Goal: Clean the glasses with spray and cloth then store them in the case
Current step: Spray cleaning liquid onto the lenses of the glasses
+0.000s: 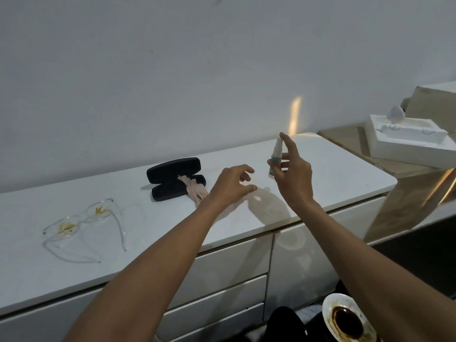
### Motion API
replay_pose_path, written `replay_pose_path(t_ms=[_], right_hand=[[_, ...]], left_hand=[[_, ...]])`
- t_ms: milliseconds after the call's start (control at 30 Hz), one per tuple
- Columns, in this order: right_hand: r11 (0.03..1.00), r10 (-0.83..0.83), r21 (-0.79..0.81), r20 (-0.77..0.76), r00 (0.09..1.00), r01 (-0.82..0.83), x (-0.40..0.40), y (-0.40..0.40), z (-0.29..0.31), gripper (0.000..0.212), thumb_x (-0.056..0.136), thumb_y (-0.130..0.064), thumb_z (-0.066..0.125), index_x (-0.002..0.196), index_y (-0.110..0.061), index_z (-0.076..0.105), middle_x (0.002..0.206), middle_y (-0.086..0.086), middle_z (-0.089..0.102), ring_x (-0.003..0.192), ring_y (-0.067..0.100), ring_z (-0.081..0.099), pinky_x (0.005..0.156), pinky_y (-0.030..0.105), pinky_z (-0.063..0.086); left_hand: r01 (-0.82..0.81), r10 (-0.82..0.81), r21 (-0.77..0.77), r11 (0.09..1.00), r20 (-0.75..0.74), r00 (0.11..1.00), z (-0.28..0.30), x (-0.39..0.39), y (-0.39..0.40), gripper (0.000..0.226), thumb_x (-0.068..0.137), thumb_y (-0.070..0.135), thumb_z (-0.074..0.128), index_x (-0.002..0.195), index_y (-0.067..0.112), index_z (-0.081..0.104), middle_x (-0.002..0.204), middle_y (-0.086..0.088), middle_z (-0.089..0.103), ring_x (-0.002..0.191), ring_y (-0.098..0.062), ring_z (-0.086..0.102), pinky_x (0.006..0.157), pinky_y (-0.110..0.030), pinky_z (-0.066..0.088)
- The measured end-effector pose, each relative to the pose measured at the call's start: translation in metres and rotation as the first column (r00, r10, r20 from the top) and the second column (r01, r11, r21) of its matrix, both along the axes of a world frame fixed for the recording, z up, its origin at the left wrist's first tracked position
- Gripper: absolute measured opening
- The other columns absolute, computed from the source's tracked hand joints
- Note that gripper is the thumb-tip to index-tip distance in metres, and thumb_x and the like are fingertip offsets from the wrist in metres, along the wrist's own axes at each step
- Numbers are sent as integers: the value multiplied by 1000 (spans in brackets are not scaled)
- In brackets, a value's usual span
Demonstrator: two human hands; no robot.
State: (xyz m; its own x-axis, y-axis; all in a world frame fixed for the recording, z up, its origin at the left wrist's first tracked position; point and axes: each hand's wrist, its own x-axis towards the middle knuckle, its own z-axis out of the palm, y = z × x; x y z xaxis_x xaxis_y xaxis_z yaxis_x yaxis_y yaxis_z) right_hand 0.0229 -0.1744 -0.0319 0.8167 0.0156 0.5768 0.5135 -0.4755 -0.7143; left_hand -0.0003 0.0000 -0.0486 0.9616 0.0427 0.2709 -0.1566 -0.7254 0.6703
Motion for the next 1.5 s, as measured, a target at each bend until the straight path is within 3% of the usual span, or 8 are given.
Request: replay_pose_path(t_ms=[367, 600, 867, 967, 1033, 1133, 1333, 1500], right_hand=[[959, 284, -52, 87, 955, -280, -37, 110, 22, 53, 95, -21, 65, 142, -33, 44, 94, 2, 68, 72, 23, 69, 71, 45, 60], [881, 465, -108, 16, 885, -461, -82, 187, 21, 56, 95, -14, 56, 146, -31, 41, 89, 5, 67, 74, 25, 63, 72, 44, 56], [818, 562, -134, -20, 827, -559, -114, 230, 11, 59, 95, -14, 53, 150, -31, 40, 89, 5, 67, 71, 21, 62, 68, 39, 55], [831, 541, -155, 6, 841, -534, -118, 236, 9, 58, 95, -12, 56, 150, -27, 43, 90, 2, 68, 67, 14, 59, 59, 11, 42], [830, 543, -156, 12, 839, -535, -119, 240, 7, 58, 95, -12, 57, 150, -26, 43, 91, 4, 69, 67, 15, 59, 57, 12, 40], [821, 557, -152, -1, 830, -551, -118, 241, 3, 58, 94, -11, 57, 149, -25, 43, 93, 8, 69, 69, 20, 61, 61, 33, 48], [832, 524, -203, -17, 852, -516, -114, 233, 4, 58, 96, -12, 56, 151, -24, 42, 95, 3, 66, 75, 19, 61, 57, 6, 36], [821, 540, -179, -68, 839, -543, -111, 229, 1, 58, 97, -13, 55, 152, -25, 40, 96, 1, 65, 79, 21, 63, 62, 22, 44]], left_hand=[[-275, 270, 12, 961, 156, 950, 42, -82, 123, 32, 80, 22, 82, 111, 21, 73, 101, 1, 75, 97, -13, 69, 93, -36, 56], [-513, 471, 142, 847, 251, 846, 42, -166, 208, 24, 87, 31, 73, 110, 27, 72, 101, 11, 73, 104, -17, 63, 94, -38, 51], [-663, 606, 285, 692, 268, 749, 12, -271, 269, 47, 80, -5, 55, 112, 24, 74, 117, 4, 69, 112, -19, 57, 92, -28, 44], [-646, 589, 280, 710, 266, 763, -3, -294, 284, 41, 78, -3, 62, 107, 21, 77, 111, -1, 69, 104, -25, 65, 89, -42, 54], [-641, 581, 261, 722, 273, 767, -10, -299, 289, 31, 80, 3, 71, 106, 19, 79, 108, -3, 71, 98, -27, 68, 87, -44, 56], [-648, 590, 219, 730, 277, 758, -14, -295, 289, 29, 81, 9, 80, 109, 19, 79, 108, -4, 74, 96, -26, 70, 87, -38, 56], [-661, 619, 91, 745, 276, 736, -20, -280, 291, 31, 83, 7, 81, 112, 18, 78, 111, -2, 76, 82, -20, 73, 81, -38, 62], [-692, 648, 34, 721, 319, 692, -21, -270, 292, 24, 82, 5, 81, 105, 10, 80, 101, -8, 79, 82, -20, 76, 84, -32, 60]])
